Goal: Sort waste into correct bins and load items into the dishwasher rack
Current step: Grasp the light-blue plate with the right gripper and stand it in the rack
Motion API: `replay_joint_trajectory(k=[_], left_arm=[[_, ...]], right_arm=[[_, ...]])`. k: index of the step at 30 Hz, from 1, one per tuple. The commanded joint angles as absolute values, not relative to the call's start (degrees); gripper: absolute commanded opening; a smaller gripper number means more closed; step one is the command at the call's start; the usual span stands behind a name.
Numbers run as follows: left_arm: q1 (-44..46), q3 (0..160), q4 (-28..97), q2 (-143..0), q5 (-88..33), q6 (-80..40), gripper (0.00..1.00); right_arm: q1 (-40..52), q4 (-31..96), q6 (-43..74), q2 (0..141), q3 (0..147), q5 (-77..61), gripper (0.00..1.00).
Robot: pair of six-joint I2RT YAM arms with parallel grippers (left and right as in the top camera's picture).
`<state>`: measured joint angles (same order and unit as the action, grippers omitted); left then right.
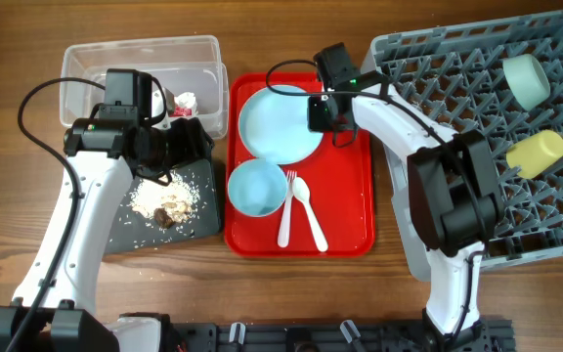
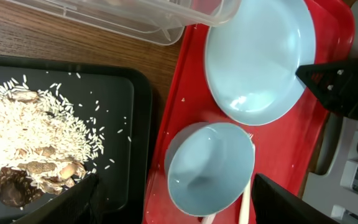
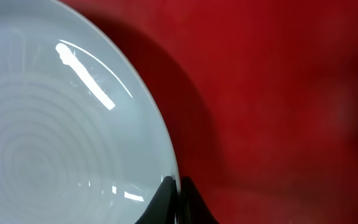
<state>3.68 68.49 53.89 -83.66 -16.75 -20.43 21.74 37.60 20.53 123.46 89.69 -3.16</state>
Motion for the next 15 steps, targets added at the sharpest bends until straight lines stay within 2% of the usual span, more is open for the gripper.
replay_joint_trajectory(k=[1,5,10,13,15], left_arm=[[3.5,68.6,54.3,-82.7,-16.4,-19.9,0.76],[3.5,68.6,54.3,-82.7,-16.4,-19.9,0.76],[3.5,68.6,54.3,-82.7,-16.4,-19.9,0.76],[3.5,68.6,54.2,-82.7,-16.4,-19.9,0.76],[3.5,68.6,54.2,-82.7,-16.4,-19.9,0.76]], right_arm=[[17.5,38.9,17.3,117.7,94.7,-1.4,0.04],[11.5,38.5,6.2,104.8,96.7,3.9,0.04],[3.0,36.0,-27.4,98.1,96.6,21.5,0.04],[-1.6,31.8,-29.9,98.5,96.6,37.8,0.04],[-3.2,27.6,-30.1,98.7,95.6,41.3,0.04]])
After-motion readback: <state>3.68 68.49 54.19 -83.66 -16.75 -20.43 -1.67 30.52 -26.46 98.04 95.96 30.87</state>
